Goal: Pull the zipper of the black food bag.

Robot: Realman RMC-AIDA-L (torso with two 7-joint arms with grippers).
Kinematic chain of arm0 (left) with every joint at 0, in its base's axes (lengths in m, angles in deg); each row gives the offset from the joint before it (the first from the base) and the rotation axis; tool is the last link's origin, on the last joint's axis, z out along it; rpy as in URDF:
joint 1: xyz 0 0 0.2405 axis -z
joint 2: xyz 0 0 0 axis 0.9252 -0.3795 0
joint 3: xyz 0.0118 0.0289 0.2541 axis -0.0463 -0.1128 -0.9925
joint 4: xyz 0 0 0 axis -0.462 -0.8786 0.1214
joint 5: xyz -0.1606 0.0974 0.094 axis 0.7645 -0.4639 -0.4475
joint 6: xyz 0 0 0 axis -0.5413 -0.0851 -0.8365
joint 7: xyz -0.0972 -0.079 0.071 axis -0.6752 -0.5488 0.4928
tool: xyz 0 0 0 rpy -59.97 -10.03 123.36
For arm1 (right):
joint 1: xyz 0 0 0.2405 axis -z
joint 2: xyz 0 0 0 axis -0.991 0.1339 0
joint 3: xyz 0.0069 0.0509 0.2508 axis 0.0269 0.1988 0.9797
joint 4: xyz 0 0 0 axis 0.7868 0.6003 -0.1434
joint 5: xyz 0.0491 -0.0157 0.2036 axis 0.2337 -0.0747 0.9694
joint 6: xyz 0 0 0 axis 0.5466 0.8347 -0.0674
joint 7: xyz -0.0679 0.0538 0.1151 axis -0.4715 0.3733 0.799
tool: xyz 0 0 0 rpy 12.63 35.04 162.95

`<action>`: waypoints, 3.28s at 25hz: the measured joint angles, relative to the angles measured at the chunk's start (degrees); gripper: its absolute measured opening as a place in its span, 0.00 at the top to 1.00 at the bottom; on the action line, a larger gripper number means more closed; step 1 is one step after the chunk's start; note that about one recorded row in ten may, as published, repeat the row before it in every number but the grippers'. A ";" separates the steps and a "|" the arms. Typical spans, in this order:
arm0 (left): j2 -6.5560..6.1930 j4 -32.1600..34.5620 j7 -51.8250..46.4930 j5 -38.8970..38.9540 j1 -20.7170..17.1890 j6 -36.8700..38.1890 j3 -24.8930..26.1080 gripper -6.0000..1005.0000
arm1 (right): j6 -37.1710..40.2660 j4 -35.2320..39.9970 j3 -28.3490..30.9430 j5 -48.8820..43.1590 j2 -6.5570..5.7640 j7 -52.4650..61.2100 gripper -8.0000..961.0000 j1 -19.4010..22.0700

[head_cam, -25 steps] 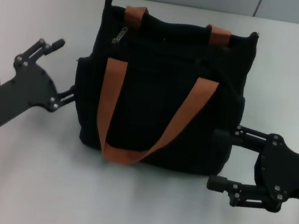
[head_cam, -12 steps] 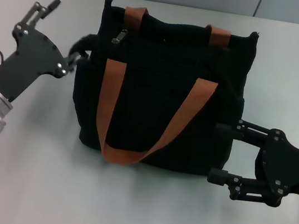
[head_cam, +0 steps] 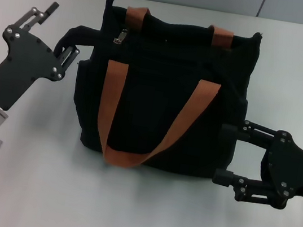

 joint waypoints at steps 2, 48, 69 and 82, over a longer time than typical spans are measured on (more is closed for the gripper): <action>0.01 -0.05 1.41 -0.04 0.07 0.13 0.13 0.45 | 0.00 -0.01 0.29 0.00 0.01 -0.04 0.15 0.07; 0.18 -6.57 16.17 -0.91 -0.58 3.83 0.49 0.97 | -26.59 46.97 -38.36 -16.96 0.20 41.15 0.17 -23.85; 0.18 -6.70 16.22 -0.91 -0.25 5.85 -0.33 0.97 | -37.23 45.59 -44.56 -11.52 0.09 30.50 0.33 -19.28; 0.18 -6.70 16.22 -0.91 0.43 5.86 -0.27 0.97 | -43.58 44.72 -51.83 -14.11 0.32 29.26 0.37 -20.13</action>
